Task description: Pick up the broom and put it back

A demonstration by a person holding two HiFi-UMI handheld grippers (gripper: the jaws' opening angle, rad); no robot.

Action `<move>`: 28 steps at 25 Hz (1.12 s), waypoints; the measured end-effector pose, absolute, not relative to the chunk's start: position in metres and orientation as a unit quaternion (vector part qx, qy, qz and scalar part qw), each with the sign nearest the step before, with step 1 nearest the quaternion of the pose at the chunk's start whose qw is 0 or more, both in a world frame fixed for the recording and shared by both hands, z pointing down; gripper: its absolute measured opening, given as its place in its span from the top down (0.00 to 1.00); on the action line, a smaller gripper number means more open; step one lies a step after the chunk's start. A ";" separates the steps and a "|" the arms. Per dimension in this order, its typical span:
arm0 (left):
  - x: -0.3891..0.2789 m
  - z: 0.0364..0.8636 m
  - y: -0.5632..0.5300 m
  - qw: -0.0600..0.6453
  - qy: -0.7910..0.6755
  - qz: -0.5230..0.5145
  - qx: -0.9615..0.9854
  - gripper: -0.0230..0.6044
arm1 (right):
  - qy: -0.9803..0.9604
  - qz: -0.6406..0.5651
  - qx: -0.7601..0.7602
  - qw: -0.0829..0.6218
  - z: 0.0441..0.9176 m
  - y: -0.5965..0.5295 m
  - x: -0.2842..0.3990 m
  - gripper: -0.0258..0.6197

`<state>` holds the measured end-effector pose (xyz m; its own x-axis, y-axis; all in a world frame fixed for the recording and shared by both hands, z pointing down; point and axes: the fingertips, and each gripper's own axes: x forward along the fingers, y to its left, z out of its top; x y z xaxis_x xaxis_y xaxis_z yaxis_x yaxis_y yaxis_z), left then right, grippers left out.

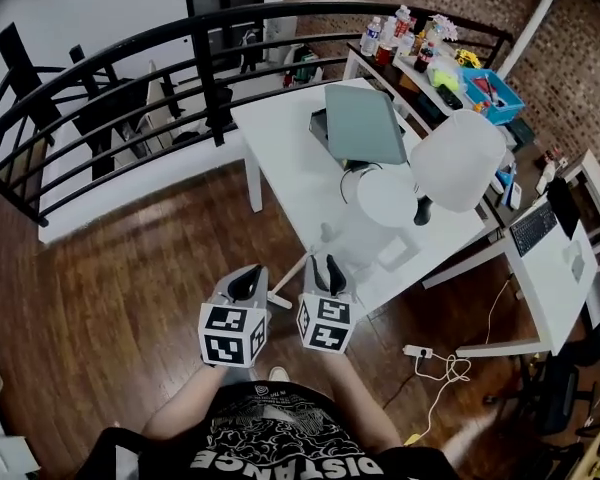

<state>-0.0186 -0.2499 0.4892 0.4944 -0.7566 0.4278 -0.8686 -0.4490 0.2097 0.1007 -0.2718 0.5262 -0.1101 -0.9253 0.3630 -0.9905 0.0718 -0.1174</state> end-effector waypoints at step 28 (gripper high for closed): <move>-0.099 0.417 -0.112 0.146 -0.579 0.055 0.800 0.96 | -0.855 0.092 0.507 0.047 0.406 -0.121 -0.043 0.96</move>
